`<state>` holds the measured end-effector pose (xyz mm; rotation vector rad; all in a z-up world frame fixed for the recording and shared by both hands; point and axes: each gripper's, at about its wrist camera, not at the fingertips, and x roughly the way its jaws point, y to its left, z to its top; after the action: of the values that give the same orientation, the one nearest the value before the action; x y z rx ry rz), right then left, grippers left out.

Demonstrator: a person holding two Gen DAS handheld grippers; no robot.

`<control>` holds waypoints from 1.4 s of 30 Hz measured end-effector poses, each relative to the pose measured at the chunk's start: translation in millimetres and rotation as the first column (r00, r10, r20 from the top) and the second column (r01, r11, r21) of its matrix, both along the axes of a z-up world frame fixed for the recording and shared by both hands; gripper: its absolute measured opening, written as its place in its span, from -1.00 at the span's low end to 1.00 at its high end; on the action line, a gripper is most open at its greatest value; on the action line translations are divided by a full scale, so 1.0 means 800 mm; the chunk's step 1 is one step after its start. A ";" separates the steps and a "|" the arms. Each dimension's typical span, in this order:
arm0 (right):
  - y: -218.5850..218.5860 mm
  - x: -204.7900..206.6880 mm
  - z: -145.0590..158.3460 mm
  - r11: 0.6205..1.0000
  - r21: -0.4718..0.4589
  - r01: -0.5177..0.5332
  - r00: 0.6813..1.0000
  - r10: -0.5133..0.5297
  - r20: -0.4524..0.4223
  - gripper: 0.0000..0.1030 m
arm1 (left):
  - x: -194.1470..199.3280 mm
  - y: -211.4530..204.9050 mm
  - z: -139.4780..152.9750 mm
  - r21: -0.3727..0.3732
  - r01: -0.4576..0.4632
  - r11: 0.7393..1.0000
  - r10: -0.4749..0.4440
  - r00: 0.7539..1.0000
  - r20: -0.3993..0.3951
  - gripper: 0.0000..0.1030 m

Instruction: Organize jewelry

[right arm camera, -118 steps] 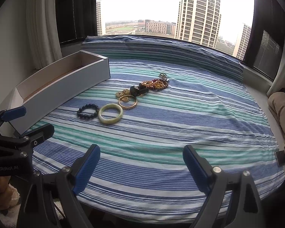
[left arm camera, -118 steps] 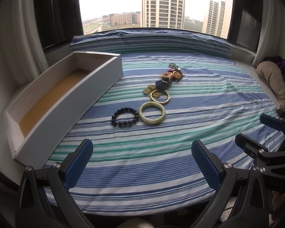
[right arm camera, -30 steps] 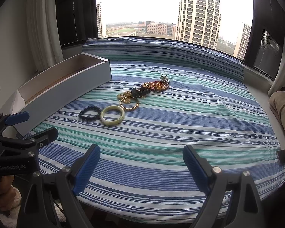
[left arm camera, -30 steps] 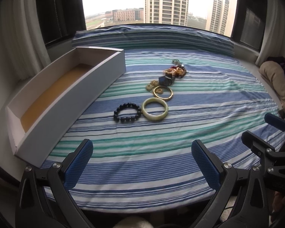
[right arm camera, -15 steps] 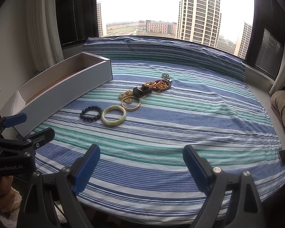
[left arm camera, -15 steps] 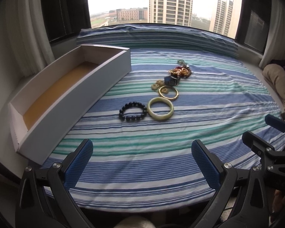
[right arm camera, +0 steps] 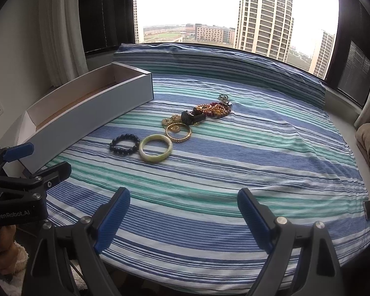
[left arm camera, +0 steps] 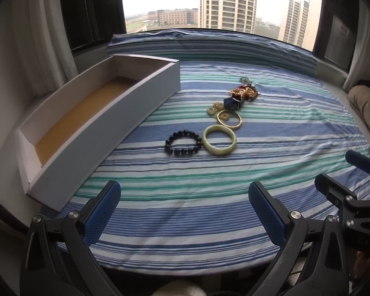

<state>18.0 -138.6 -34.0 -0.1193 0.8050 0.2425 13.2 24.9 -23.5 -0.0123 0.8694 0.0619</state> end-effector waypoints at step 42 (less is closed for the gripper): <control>-0.013 0.010 -0.017 1.000 0.022 0.014 0.998 -0.012 -0.069 0.77 | 0.210 0.088 -0.132 -0.130 -0.018 0.991 -0.018 0.963 -0.269 0.51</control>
<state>26.0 -148.6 -47.6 -0.0846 0.8706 0.2442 180.9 94.9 -129.2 -0.1300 1.1451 0.0056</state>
